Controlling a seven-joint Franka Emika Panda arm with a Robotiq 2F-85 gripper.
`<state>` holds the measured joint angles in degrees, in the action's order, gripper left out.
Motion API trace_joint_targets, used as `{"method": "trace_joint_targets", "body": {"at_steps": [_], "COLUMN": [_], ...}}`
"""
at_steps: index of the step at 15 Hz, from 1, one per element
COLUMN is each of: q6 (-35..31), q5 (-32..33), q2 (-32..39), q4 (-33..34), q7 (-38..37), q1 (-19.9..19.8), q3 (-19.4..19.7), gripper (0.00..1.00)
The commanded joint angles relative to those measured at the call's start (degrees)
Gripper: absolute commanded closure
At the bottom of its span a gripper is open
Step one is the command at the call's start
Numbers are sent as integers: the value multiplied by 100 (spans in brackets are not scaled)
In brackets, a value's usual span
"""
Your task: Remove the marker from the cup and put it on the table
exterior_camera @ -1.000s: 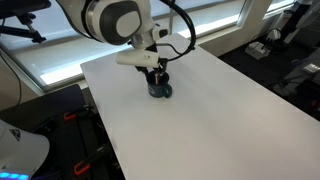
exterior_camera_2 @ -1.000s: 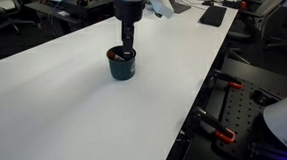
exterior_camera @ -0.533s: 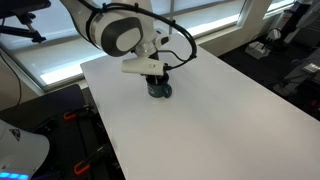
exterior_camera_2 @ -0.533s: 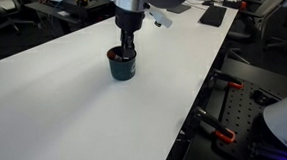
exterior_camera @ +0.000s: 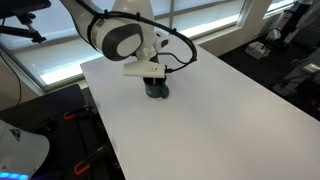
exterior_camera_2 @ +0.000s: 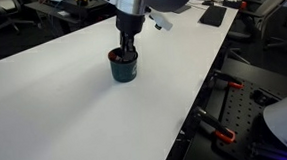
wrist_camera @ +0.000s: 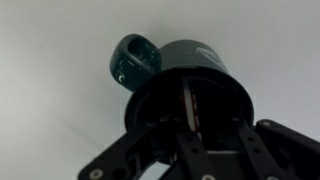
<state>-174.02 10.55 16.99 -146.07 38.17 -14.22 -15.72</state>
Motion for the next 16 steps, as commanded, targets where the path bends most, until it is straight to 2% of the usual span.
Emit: {"method": "trace_joint_targets", "body": {"at_steps": [1, 2, 3, 6, 9, 12, 15, 16], "q6": [-175, -166, -158, -37, 341, 766, 1784, 2125], "q5": [-211, -268, -296, -286, -675, -1191, -1144, -1119], "q2": [24, 27, 19, -64, -548, -1202, -1789, -1849], "q4": [-127, -148, -163, -173, -175, -57, 382, 607], "q7": [440, 554, 631, 614, 342, -20, -965, -1217], "q1": [-500, -672, -815, -1084, -1429, -1486, -1360, -419], "q3": [-531, -716, -866, -1122, -1611, -1841, -1599, -582], "gripper": [98, 99, 96, 95, 95, 95, 95, 95]}}
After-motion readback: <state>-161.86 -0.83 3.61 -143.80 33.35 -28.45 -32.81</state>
